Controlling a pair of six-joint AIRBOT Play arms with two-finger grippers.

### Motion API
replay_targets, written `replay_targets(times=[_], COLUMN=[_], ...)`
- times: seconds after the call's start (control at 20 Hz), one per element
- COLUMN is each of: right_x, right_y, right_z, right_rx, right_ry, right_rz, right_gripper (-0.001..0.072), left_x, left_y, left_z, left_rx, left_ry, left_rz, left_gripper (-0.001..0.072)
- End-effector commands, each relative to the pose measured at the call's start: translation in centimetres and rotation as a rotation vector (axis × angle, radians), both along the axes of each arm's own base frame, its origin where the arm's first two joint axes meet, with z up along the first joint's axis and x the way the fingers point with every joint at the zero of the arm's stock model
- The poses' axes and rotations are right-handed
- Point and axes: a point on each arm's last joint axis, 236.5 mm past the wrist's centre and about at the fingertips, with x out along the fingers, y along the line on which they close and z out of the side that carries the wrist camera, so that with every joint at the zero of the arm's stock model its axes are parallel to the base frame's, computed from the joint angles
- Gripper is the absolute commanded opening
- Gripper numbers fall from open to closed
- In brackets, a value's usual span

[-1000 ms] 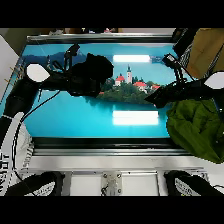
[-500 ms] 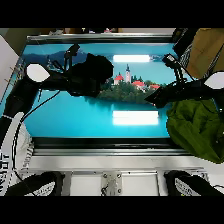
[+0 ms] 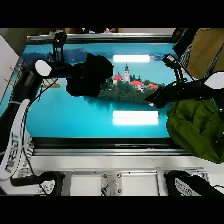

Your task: Fold the clothes and pants, and hang the long-sleeved shirts on hangers.

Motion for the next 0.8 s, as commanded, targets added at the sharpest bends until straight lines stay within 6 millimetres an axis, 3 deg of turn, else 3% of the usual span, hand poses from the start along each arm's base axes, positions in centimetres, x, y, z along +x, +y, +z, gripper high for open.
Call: replay_targets(times=[0.0,0.15,0.25,0.4,0.65,0.7,0.75], right_x=[0.0,0.0,0.0,0.0,0.0,0.0,0.0], right_y=[0.0,0.0,0.0,0.0,0.0,0.1,0.4], right_z=[0.0,0.0,0.0,0.0,0.0,0.1,0.3], right_rx=[0.000,0.000,0.000,0.000,0.001,0.005,0.021], right_ry=[0.000,0.000,0.000,0.000,0.000,0.000,0.001], right_rz=[0.001,0.001,0.001,0.001,0.001,0.001,0.002], right_gripper=[0.0013,0.0013,0.0014,0.0014,0.0013,0.0013,0.0014], left_x=[5.6,7.6,8.3,8.6,6.7,6.5,6.3], left_y=[4.2,4.3,3.9,2.8,1.0,0.7,0.3], left_z=[-6.3,-11.9,-14.4,-16.6,-19.6,-19.6,-19.2], left_rx=[0.125,0.137,0.143,0.150,0.161,0.161,0.161], left_ry=[0.052,0.146,0.184,0.227,0.296,0.302,0.305], left_rz=[0.046,0.035,0.023,-0.003,-0.040,-0.045,-0.055], left_gripper=[0.0692,0.0692,0.0691,0.0692,0.0690,0.0636,0.0410])
